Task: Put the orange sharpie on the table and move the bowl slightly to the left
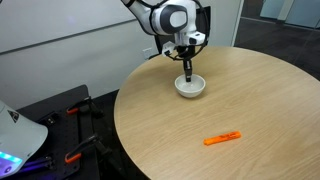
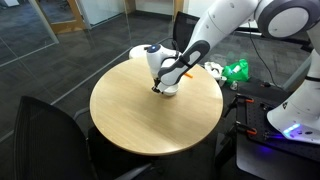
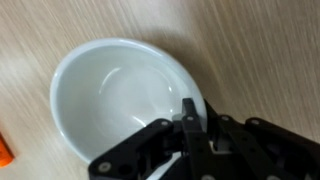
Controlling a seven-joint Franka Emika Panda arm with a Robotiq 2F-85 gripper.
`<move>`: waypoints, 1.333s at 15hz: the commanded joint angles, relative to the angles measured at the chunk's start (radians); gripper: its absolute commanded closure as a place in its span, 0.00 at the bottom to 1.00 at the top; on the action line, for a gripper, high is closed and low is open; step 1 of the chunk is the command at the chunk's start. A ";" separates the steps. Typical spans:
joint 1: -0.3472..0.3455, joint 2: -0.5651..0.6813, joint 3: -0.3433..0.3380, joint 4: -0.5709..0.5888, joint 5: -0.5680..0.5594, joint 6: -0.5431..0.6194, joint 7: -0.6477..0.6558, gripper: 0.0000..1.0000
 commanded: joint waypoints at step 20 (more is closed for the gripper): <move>0.169 0.049 0.019 0.099 -0.166 -0.044 -0.132 0.97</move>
